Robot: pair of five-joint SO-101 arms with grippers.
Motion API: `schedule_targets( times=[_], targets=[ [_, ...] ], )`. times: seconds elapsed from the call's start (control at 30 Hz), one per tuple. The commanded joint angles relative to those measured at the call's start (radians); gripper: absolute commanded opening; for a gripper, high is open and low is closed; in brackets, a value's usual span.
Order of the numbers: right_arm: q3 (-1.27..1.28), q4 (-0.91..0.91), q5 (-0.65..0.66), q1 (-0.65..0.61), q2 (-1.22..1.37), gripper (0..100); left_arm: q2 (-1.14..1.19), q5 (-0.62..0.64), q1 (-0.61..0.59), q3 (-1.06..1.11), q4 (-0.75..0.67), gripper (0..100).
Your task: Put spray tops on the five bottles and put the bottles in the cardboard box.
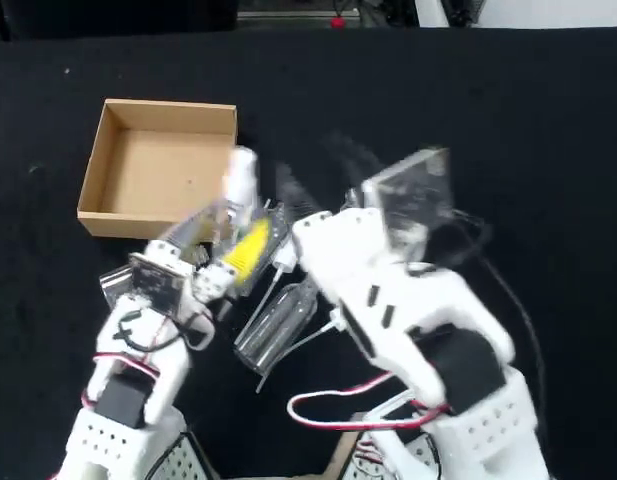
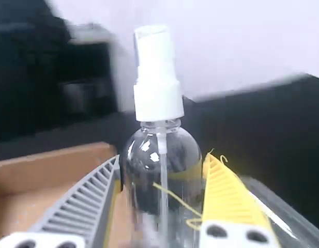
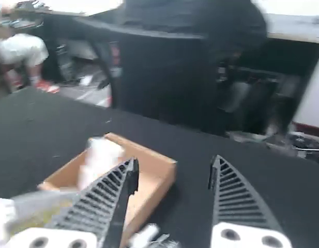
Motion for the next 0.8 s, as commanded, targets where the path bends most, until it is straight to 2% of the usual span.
schedule_targets(
  times=[0.0, 0.07, 0.2, 0.33, 0.47, 0.63, 0.77],
  targets=[
    [0.015, 0.034, 0.005, 0.095, -0.027, 21.2, -0.015, 0.000, -0.255, -0.165, 0.006, 16],
    [0.099, 0.026, 0.011, 0.117, -0.031, 21.2, -0.014, 0.000, -0.364, -0.203, 0.041, 16],
    [0.257, -0.048, 0.005, 0.124, -0.035, 21.2, -0.012, 0.000, -0.542, -0.255, 0.229, 16],
    [0.406, -0.141, -0.002, 0.123, -0.035, 21.2, -0.012, -0.009, -0.760, -0.266, 0.242, 16],
    [0.518, -0.215, -0.103, 0.121, -0.028, 21.2, 0.000, -0.029, -0.923, -0.265, 0.074, 16],
    [0.638, -0.331, -0.129, 0.123, -0.028, 21.2, 0.206, -0.187, -0.938, -0.268, -0.141, 16],
    [0.728, -0.420, -0.129, 0.123, -0.028, 21.2, 0.483, -0.207, -0.964, -0.288, -0.393, 16]
  ],
)
